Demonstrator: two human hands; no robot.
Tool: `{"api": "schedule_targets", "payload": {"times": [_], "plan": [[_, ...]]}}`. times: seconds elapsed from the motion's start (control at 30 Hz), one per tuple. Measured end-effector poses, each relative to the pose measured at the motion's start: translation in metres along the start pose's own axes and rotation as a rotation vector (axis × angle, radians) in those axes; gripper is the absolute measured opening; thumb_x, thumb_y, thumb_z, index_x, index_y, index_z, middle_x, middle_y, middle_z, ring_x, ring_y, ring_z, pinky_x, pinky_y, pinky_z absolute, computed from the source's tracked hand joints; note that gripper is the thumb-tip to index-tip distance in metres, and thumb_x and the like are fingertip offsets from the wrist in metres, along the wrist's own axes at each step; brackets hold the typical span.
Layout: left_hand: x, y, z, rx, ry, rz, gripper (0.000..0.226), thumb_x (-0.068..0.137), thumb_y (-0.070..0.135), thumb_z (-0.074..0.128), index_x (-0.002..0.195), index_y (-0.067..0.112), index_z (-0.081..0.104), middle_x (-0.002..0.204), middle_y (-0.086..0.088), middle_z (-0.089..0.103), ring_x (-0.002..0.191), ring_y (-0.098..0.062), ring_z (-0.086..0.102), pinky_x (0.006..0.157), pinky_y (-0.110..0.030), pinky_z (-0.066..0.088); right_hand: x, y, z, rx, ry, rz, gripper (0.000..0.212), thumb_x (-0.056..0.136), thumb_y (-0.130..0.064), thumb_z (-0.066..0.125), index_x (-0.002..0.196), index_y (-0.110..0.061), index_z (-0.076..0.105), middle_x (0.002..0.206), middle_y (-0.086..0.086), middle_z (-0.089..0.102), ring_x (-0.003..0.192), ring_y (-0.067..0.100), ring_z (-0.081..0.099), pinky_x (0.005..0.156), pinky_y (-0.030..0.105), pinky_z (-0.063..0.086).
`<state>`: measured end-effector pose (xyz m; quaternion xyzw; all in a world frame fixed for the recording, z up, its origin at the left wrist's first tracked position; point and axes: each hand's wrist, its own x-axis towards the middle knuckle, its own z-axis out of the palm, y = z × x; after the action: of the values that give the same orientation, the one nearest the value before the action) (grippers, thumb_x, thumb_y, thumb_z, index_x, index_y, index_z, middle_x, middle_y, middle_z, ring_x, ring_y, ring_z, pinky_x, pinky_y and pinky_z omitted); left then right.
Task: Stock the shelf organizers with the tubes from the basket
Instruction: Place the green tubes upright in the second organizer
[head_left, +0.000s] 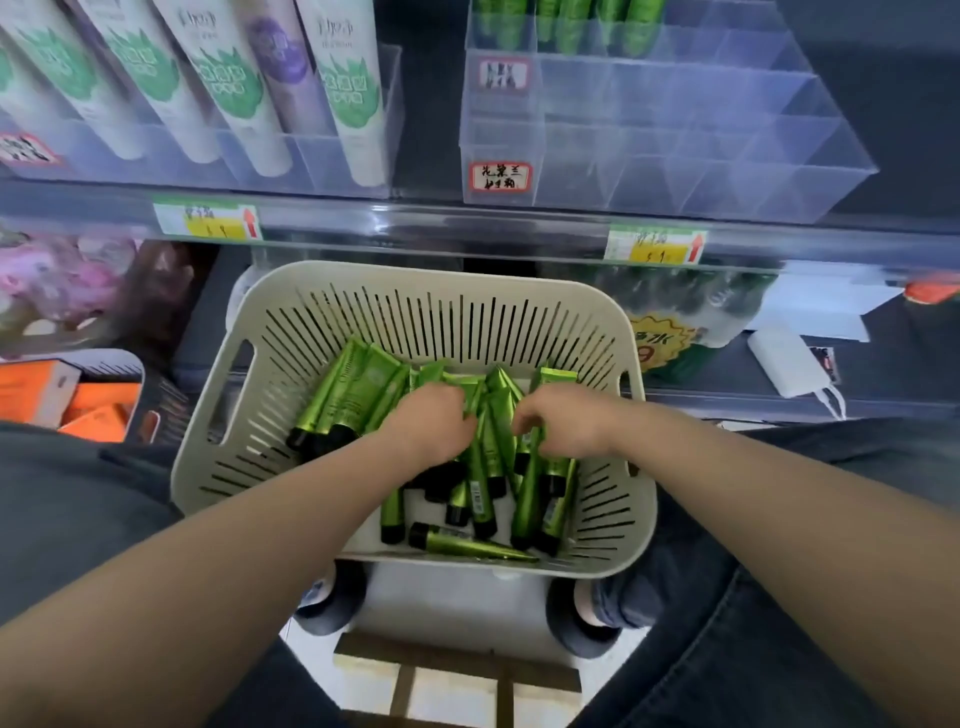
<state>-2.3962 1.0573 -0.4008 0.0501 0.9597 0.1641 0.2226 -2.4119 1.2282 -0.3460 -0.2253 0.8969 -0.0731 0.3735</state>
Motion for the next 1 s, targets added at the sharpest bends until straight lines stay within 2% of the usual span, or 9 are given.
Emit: {"api": "schedule_targets", "payload": {"times": [0.07,0.13,0.3,0.47,0.57,0.63,0.8,0.9,1.0], "plan": [[0.007,0.003,0.005,-0.009,-0.008,-0.006,0.038,0.095,0.033,0.041,0.063,0.014,0.047,0.065,-0.003,0.052,0.067,-0.02,0.054,0.057,-0.027,0.037,0.006,0.001,0.001,0.003,-0.031,-0.018,0.037,0.084,-0.005,0.061,0.116,-0.022,0.063,0.12,-0.002,0.06,0.107,0.016,0.057,0.092,0.031,0.049],[0.012,0.006,0.008,-0.008,-0.006,-0.009,0.042,0.096,0.037,0.041,0.06,0.015,0.045,0.062,-0.003,0.051,0.064,-0.02,0.051,0.057,-0.027,0.037,0.012,0.001,0.002,-0.003,-0.059,-0.04,0.028,0.084,-0.011,0.064,0.11,-0.021,0.066,0.113,-0.004,0.063,0.102,0.014,0.059,0.088,0.029,0.049],[0.019,0.006,0.008,-0.05,0.002,-0.056,0.038,0.091,0.031,0.048,0.056,0.016,0.044,0.057,0.0,0.047,0.055,-0.017,0.048,0.046,-0.026,0.032,0.024,0.0,0.006,-0.014,-0.052,-0.056,0.026,0.086,-0.017,0.064,0.112,-0.019,0.066,0.111,-0.004,0.064,0.096,0.013,0.058,0.079,0.023,0.045],[0.019,0.007,0.006,-0.081,-0.03,-0.09,0.021,0.088,0.024,0.053,0.075,0.01,0.062,0.063,-0.001,0.053,0.063,-0.019,0.054,0.045,-0.023,0.034,0.029,-0.001,0.008,-0.04,-0.023,-0.066,0.03,0.086,-0.014,0.064,0.115,-0.021,0.065,0.114,-0.003,0.062,0.099,0.014,0.057,0.08,0.022,0.042],[0.018,0.008,0.003,-0.077,-0.049,-0.085,0.02,0.086,0.017,0.052,0.091,0.005,0.068,0.082,-0.009,0.065,0.078,-0.024,0.061,0.058,-0.027,0.045,0.027,0.0,0.008,-0.074,0.0,-0.09,0.03,0.084,-0.013,0.066,0.113,-0.021,0.067,0.113,-0.003,0.06,0.1,0.014,0.055,0.08,0.023,0.04],[0.017,0.008,0.003,-0.066,-0.058,-0.081,0.022,0.086,0.013,0.051,0.098,0.004,0.068,0.095,-0.012,0.067,0.088,-0.026,0.063,0.067,-0.031,0.05,0.025,0.001,0.007,-0.083,0.01,-0.097,0.029,0.083,-0.013,0.067,0.111,-0.021,0.068,0.11,-0.003,0.059,0.096,0.013,0.052,0.079,0.023,0.038],[0.014,0.005,0.001,-0.092,-0.072,-0.096,0.023,0.085,0.004,0.05,0.102,0.002,0.065,0.103,-0.016,0.066,0.092,-0.028,0.063,0.075,-0.033,0.055,0.021,0.001,0.01,-0.078,0.044,-0.052,0.025,0.085,-0.01,0.063,0.106,-0.021,0.071,0.106,-0.004,0.065,0.091,0.013,0.057,0.076,0.021,0.04],[0.009,0.005,-0.002,-0.111,-0.074,-0.088,0.028,0.084,0.0,0.047,0.106,0.001,0.064,0.104,-0.017,0.065,0.092,-0.028,0.063,0.075,-0.034,0.055,0.017,0.002,0.01,-0.053,0.092,-0.032,0.019,0.084,-0.014,0.064,0.101,-0.018,0.073,0.098,-0.003,0.069,0.08,0.01,0.056,0.074,0.021,0.043],[0.002,0.006,-0.005,-0.126,-0.084,-0.07,0.037,0.084,-0.003,0.045,0.117,0.003,0.06,0.11,-0.017,0.064,0.093,-0.029,0.063,0.069,-0.032,0.052,0.01,0.0,0.01,-0.04,0.106,-0.009,0.014,0.082,-0.027,0.067,0.088,-0.016,0.075,0.085,-0.002,0.07,0.077,0.013,0.062,0.072,0.028,0.052]]}}
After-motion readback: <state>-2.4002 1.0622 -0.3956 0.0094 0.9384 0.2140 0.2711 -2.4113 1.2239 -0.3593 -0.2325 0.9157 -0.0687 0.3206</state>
